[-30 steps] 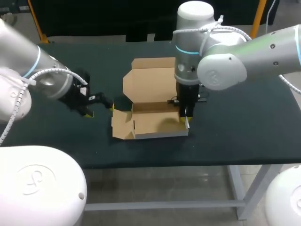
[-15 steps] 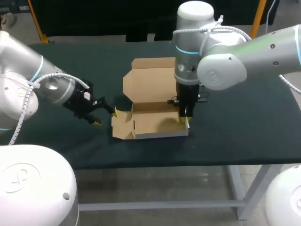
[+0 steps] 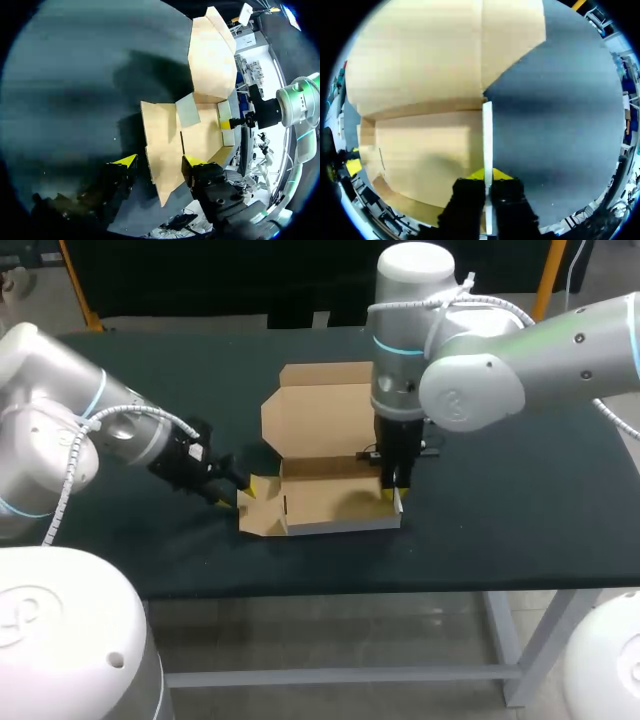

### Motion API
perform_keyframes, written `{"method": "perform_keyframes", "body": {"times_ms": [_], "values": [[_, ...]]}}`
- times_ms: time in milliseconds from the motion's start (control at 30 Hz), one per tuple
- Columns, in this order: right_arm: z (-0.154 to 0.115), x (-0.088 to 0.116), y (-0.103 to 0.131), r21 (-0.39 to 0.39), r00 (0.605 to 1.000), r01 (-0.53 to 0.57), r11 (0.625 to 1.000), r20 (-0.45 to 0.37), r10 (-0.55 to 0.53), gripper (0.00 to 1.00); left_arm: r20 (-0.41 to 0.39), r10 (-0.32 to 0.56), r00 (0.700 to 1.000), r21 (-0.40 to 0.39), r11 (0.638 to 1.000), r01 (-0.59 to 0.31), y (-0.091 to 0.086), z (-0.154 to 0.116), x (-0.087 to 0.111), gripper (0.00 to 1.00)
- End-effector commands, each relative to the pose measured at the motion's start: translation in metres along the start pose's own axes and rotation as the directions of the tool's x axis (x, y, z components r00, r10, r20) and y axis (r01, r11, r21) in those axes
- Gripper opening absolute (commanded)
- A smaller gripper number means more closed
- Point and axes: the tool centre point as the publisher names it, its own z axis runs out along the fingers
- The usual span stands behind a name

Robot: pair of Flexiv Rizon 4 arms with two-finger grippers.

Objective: Assemble the packaging by folding the flat box into shape, placing the metal phone stand inside, and closing the box properly

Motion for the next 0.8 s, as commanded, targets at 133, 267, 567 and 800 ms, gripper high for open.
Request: {"method": "perform_keyframes", "body": {"times_ms": [133, 267, 567, 800], "values": [[0.000, 0.001, 0.001, 0.004, 1.000, 0.000, 1.000, 0.003, 0.000, 0.00, -0.012, 0.002, 1.000, -0.024, 1.000, -0.003, -0.007, 0.012, -0.003, 0.45], [0.000, 0.001, 0.001, 0.004, 1.000, 0.000, 1.000, 0.003, 0.000, 0.00, 0.045, -0.009, 0.999, -0.012, 1.000, 0.010, -0.008, 0.009, 0.006, 0.00], [0.000, 0.001, 0.001, 0.004, 1.000, 0.000, 1.000, 0.003, 0.000, 0.00, 0.247, -0.046, 0.968, 0.040, 0.999, 0.037, -0.011, 0.010, 0.027, 0.00], [0.000, 0.001, 0.001, 0.004, 1.000, 0.000, 1.000, 0.003, 0.000, 0.00, 0.363, -0.051, 0.930, 0.055, 0.998, 0.033, -0.012, 0.011, 0.040, 0.00]]}}
